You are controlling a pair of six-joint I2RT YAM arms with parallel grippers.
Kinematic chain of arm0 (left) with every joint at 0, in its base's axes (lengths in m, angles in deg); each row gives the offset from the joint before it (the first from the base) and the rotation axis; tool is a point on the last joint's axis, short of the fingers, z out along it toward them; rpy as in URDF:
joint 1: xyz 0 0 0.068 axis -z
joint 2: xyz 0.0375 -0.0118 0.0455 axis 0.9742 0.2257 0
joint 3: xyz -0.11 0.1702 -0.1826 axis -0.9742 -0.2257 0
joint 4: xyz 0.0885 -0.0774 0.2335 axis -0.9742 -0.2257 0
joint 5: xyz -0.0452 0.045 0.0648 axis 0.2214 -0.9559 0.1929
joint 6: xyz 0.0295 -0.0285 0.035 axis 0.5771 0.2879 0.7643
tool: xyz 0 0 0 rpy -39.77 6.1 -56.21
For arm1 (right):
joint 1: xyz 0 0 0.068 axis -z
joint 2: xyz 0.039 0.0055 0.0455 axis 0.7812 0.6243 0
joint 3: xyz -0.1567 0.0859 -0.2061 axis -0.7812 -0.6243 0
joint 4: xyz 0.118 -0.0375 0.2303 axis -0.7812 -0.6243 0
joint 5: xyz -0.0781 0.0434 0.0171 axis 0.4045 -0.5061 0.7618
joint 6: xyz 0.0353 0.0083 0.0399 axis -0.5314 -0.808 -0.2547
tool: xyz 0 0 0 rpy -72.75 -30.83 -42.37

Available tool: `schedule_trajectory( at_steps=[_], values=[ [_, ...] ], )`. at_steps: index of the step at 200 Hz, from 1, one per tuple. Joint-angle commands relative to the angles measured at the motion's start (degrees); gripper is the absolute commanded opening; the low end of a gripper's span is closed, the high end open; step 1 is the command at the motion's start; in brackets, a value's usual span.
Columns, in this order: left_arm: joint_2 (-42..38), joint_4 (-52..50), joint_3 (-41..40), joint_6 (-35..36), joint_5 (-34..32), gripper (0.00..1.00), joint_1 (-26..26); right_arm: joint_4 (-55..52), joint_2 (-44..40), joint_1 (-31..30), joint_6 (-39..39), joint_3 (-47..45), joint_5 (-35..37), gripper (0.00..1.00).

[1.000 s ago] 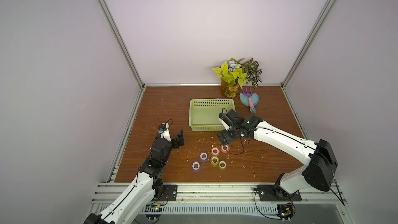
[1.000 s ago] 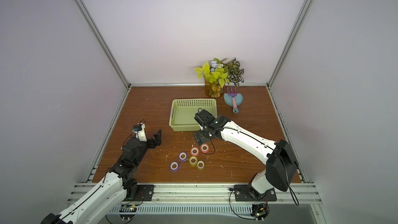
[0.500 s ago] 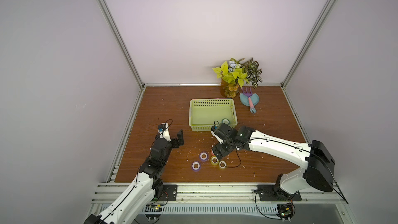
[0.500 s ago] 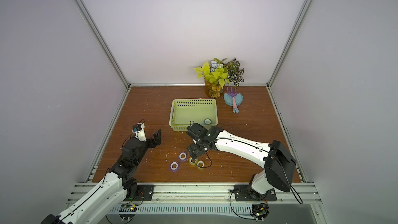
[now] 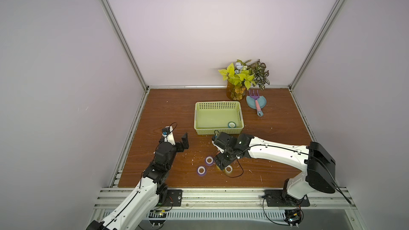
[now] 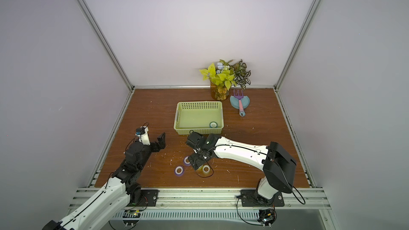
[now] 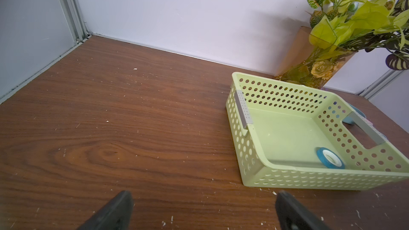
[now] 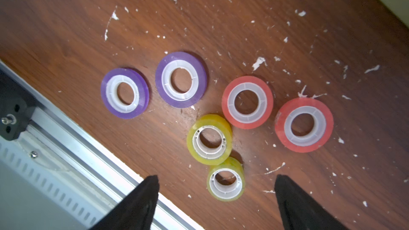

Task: Put the transparent tape into the storage box
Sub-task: Pick up the tape from the center of the board.

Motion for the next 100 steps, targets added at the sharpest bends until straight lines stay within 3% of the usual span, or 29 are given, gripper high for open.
schedule_trajectory(
  at_steps=[1,100],
  values=[
    [-0.42,0.47,-0.71,-0.46,-0.77,1.0,0.06,0.44,1.68,-0.97,-1.22,-0.65,-0.86,0.87],
    [-0.38,0.49,-0.8,-0.42,-0.69,1.0,0.01,2.02,6.72,-1.6,-1.03,-0.57,0.06,0.81]
  ],
)
